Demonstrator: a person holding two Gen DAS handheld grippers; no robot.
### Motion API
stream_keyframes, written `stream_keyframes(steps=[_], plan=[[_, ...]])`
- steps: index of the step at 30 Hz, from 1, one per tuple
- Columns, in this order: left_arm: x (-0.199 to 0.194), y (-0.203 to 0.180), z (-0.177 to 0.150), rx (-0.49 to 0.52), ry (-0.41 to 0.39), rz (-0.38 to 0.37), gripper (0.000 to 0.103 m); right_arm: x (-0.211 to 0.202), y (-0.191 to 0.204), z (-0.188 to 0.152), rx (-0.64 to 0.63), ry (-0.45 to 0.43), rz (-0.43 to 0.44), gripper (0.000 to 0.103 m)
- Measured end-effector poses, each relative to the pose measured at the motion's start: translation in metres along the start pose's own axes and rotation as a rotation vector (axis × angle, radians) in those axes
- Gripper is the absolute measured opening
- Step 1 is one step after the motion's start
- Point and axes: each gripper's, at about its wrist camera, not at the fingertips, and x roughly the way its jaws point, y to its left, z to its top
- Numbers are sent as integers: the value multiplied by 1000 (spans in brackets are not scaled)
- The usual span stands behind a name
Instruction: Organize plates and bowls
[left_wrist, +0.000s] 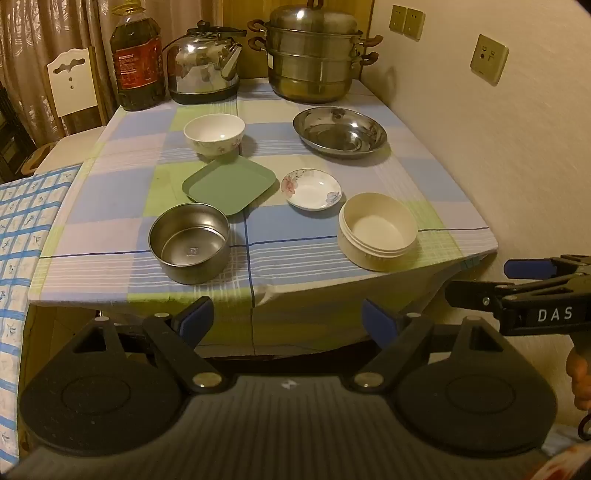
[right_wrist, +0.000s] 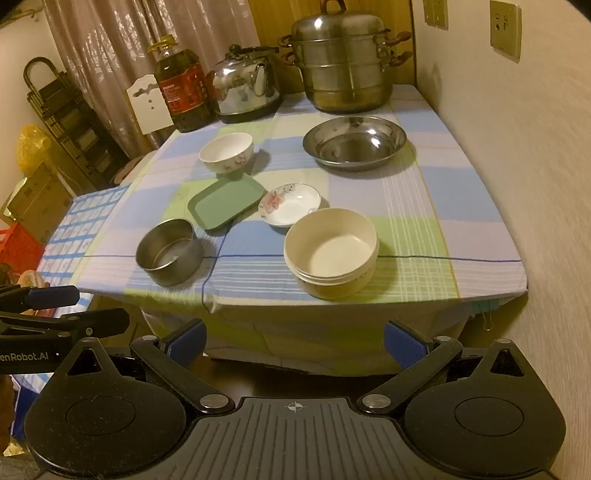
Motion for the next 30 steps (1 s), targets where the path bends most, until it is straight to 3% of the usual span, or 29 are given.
stream_keyframes(steps=[30], plan=[[4,3,-2,-3,15,2,86,3,-1,2,-3,-1,-5,102]])
